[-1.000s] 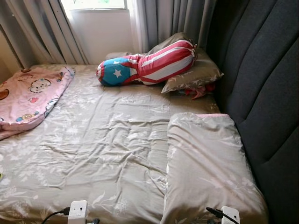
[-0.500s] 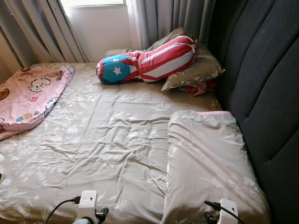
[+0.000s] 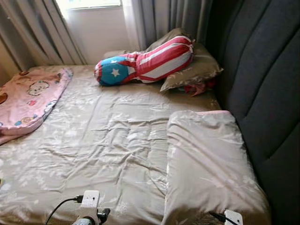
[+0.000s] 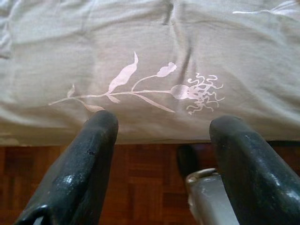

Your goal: Clean up the room

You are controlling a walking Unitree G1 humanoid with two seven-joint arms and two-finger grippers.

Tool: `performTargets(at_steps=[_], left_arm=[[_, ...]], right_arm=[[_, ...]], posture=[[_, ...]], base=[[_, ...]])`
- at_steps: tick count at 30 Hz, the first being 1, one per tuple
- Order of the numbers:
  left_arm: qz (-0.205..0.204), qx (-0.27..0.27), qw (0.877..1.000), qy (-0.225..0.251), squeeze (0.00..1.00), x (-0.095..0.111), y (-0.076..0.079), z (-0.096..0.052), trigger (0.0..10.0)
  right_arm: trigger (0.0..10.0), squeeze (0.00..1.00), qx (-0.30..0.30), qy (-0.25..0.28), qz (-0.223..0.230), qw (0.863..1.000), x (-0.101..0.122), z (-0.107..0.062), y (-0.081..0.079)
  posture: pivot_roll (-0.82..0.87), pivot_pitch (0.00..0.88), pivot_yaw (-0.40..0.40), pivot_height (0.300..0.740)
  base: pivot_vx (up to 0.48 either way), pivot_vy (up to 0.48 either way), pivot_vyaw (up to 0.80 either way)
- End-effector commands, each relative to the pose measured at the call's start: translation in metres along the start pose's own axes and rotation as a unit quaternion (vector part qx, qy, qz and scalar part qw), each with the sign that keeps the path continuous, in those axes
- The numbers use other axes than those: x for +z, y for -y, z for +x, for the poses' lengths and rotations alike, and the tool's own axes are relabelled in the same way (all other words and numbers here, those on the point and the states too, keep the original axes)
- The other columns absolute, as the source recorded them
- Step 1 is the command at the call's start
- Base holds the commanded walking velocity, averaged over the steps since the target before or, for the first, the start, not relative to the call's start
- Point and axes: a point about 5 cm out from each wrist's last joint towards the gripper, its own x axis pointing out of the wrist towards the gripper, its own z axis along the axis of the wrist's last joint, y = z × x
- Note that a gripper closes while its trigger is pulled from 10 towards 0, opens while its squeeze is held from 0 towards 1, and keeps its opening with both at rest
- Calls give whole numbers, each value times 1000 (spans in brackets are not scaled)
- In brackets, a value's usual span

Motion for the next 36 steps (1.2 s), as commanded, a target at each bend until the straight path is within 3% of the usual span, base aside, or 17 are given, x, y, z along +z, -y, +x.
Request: performTargets(at_steps=[1,7,11,36], left_arm=[[-7,24,999,-25,0,-14,-12,-5,10000],[-19,15,999,-29,0,-27,1,-7,10000],[-34,24,999,-35,0,-34,2,-9,10000],[-18,32,999,-38,0,-34,-10,-11,10000]], right_arm=[[10000,0,2,4,-11,1000,0,-1,3],[10000,0,9,12,-16,1000,5,0,2],[10000,0,24,17,-26,999,10,2,-9],[10000,0,28,3,-18,999,-1,1,-17]], posture=[[-100,0,23,740],[-71,0,-11,740],[-69,0,-18,740],[-72,0,31,740]], base=[[0,0,0],[0,0,0],[0,0,0],[0,0,0]])
